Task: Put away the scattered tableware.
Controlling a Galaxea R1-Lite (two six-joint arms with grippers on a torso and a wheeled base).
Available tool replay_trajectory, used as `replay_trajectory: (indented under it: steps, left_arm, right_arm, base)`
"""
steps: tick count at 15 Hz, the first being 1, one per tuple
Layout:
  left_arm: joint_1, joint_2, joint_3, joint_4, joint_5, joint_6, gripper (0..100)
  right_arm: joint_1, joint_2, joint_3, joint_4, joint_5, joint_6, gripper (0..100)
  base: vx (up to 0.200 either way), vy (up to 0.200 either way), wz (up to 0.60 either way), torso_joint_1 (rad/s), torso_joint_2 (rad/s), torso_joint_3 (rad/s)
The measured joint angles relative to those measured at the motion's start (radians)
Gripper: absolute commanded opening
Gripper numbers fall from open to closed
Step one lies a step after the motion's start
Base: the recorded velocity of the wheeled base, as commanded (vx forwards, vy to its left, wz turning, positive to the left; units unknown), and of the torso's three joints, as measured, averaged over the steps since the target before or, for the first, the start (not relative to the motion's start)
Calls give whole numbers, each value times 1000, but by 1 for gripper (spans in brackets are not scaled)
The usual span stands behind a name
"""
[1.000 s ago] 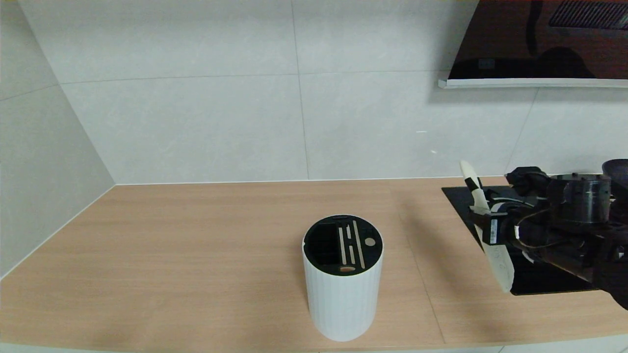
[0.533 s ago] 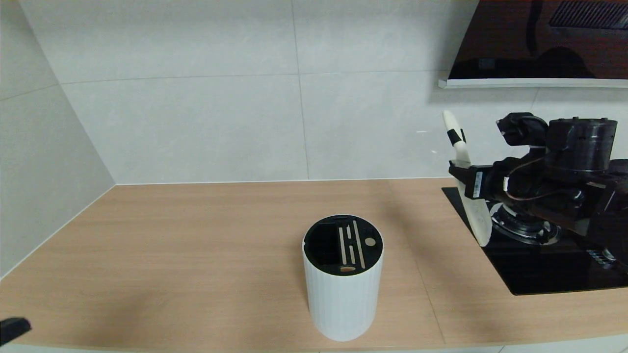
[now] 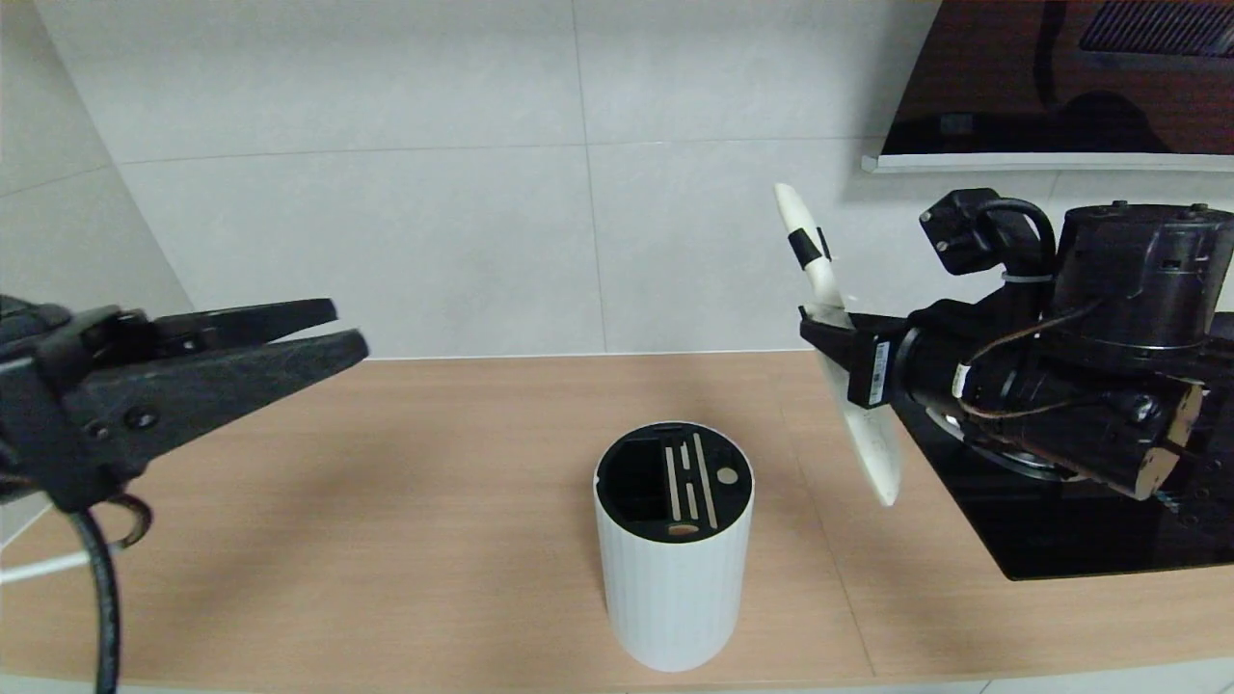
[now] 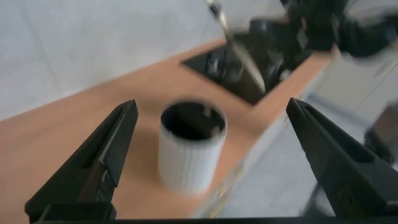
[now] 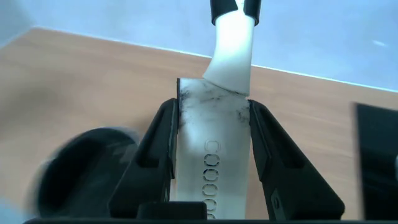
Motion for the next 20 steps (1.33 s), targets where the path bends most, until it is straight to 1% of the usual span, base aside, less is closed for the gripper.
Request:
replay_trajectory:
  steps: [2,4,5,6,7,9,12,14,18,20]
  left_arm:
    - [-68,105,11,-167,33,-165,100]
    - [-128,193,22,-288,85,-280,100]
    - [-161,239,25,-353,130,-336,100]
    - [-191,277,29,-401,173,-373,100]
    - [-224,310,30,-436,212,-387,100]
    - [-291,359,33,-460,281,-391,100]
    - [-375,401,34,-471,344,-390,100]
    - [-402,425,34,-498,365,-391,100]
    - [-457,505,25,-597,471,-393,100]
    - [-470,543,15,-615,490,-394,100]
  right_arm:
    - [94,-8,7,13,-18,2,0]
    - [165,-12,21,23,-23,21,0]
    - [199,-13,26,23,-25,43,0]
    - [223,-14,29,23,-26,54,0]
    - [243,-14,32,23,-26,58,0]
    - [281,-14,42,23,-27,61,0]
    - [306,-4,51,17,-27,64,0]
    - [309,7,52,12,-30,65,0]
    - [319,30,51,11,-42,68,0]
    - [325,36,51,10,-46,70,0]
  base:
    - [0,0,0,0,0,0]
    - [0,0,0,0,0,0]
    - [0,0,0,0,0,0]
    - [0,0,0,0,0,0]
    - [0,0,0,0,0,0]
    - [0,0,0,0,0,0]
    - [0,0,0,0,0,0]
    - [0,0,0,0,0,0]
    - [0,0,0,0,0,0]
    - [0,0,0,0,0,0]
